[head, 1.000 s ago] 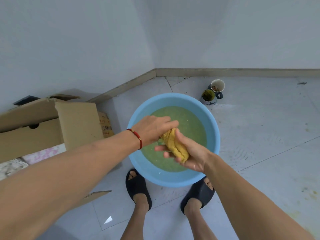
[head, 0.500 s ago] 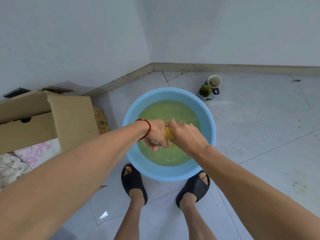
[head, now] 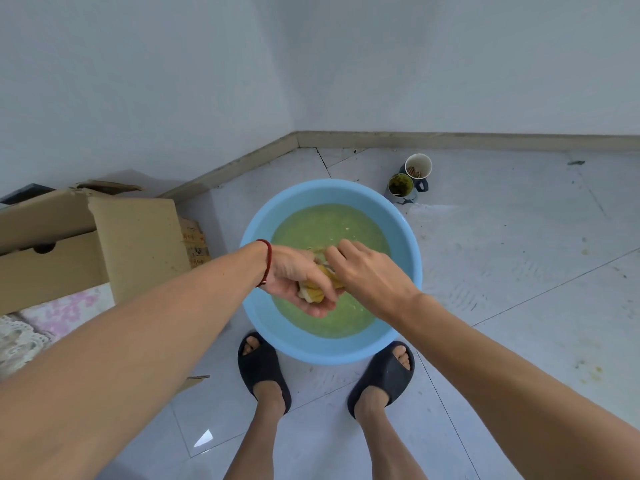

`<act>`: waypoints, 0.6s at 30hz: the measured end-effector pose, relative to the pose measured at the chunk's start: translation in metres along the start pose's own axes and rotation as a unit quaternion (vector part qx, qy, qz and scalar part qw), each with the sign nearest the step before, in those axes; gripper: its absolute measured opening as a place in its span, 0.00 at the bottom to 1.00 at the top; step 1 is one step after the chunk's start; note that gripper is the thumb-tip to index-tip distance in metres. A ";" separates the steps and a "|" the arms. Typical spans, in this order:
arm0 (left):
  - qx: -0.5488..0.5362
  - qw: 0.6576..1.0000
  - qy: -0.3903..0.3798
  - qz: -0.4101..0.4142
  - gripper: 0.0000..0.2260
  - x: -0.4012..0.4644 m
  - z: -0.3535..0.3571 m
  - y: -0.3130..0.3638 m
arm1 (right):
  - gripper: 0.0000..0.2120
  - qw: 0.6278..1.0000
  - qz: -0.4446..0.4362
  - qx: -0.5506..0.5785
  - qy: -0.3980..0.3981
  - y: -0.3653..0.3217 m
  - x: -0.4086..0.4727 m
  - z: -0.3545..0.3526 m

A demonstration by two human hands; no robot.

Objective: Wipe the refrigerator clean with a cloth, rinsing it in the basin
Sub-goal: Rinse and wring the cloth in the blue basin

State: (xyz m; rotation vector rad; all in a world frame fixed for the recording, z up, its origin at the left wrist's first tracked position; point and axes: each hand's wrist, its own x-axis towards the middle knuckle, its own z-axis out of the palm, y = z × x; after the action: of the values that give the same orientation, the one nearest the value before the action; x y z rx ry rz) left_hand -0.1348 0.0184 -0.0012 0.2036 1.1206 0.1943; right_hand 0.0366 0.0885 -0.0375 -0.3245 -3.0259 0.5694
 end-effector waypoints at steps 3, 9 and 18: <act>0.134 0.988 0.072 -0.004 0.09 0.004 0.010 0.006 | 0.21 0.997 -0.014 0.051 -0.053 -0.001 0.003 -0.005; 0.498 0.780 0.323 0.196 0.04 0.008 0.019 0.003 | 0.19 0.682 0.395 0.609 -0.094 0.015 -0.006 -0.039; 0.648 0.467 0.366 0.478 0.03 -0.002 0.005 -0.007 | 0.34 0.308 0.209 0.890 -0.262 -0.015 -0.018 -0.032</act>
State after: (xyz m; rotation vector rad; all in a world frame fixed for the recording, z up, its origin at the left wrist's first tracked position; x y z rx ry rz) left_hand -0.1308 0.0109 0.0008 2.3988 1.6863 0.4036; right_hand 0.0541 0.0821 -0.0019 -0.6036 -0.4370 3.4535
